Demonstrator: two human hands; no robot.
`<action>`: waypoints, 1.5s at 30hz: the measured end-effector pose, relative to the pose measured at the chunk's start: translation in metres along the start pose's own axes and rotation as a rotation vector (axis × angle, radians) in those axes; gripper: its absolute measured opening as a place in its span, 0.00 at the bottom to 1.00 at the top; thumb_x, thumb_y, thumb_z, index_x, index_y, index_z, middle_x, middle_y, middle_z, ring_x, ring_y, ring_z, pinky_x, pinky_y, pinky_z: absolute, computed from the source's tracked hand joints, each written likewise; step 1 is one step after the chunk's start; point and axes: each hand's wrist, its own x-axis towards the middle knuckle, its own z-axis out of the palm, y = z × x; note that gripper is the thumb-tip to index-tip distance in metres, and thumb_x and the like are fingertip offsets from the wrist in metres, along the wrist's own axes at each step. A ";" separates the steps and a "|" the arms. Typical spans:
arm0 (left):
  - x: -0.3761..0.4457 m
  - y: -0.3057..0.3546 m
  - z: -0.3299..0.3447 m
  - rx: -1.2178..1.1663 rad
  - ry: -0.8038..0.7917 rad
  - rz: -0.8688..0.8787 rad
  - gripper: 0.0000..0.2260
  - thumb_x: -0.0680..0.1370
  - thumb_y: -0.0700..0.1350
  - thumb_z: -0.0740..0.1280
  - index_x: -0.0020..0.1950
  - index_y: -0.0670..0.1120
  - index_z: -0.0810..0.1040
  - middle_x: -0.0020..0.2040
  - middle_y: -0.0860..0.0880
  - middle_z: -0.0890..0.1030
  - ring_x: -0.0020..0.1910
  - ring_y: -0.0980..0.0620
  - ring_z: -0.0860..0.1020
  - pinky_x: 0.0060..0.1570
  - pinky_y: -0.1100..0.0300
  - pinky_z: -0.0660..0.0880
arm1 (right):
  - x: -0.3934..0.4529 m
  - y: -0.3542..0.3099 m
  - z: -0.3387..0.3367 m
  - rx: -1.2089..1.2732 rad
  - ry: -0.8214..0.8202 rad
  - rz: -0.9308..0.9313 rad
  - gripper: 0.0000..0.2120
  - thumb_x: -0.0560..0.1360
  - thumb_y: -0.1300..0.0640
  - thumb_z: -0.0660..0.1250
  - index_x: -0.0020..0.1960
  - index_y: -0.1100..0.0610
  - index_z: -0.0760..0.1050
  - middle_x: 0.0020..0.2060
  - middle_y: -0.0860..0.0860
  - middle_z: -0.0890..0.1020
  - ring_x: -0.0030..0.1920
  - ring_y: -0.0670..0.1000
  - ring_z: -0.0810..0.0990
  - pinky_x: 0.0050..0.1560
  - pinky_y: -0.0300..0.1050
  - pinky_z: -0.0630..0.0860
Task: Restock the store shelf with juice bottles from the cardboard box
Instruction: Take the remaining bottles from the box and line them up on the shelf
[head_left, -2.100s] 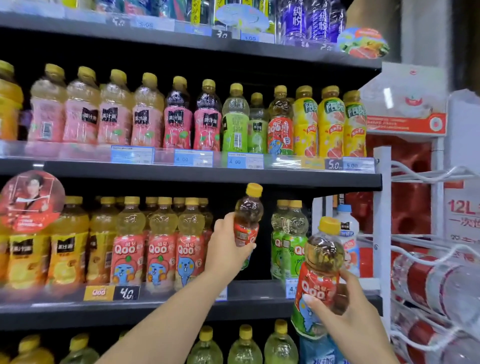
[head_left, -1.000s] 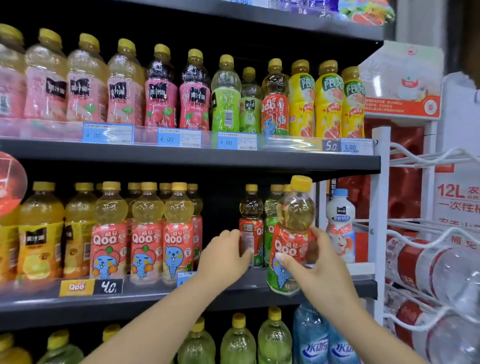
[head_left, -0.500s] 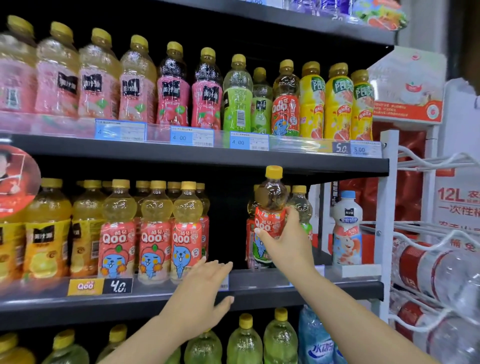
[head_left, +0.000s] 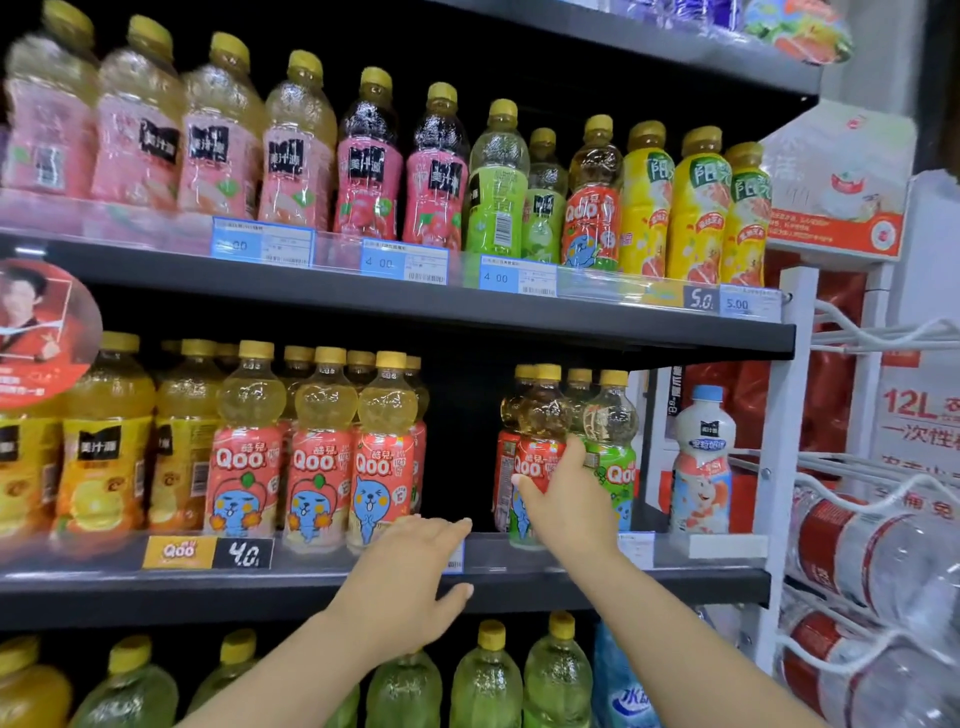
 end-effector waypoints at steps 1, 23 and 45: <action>0.000 0.000 0.000 0.017 0.007 0.001 0.30 0.78 0.59 0.58 0.78 0.53 0.53 0.74 0.56 0.63 0.73 0.53 0.59 0.71 0.59 0.56 | 0.000 0.000 0.000 -0.036 0.006 -0.003 0.37 0.75 0.42 0.64 0.74 0.57 0.50 0.47 0.54 0.80 0.43 0.54 0.80 0.34 0.44 0.71; -0.207 -0.026 -0.045 0.300 0.157 -0.165 0.25 0.75 0.57 0.60 0.62 0.41 0.77 0.58 0.43 0.79 0.56 0.42 0.77 0.55 0.49 0.74 | -0.173 -0.048 -0.007 0.293 -0.392 -0.384 0.24 0.75 0.44 0.65 0.69 0.49 0.69 0.65 0.44 0.74 0.65 0.47 0.72 0.57 0.39 0.65; -0.723 -0.093 0.025 0.275 -0.523 -1.213 0.36 0.73 0.68 0.50 0.72 0.46 0.66 0.64 0.46 0.75 0.63 0.45 0.73 0.61 0.50 0.69 | -0.566 -0.145 0.284 0.228 -1.292 -0.454 0.26 0.76 0.47 0.66 0.71 0.55 0.66 0.66 0.53 0.75 0.65 0.55 0.73 0.62 0.47 0.70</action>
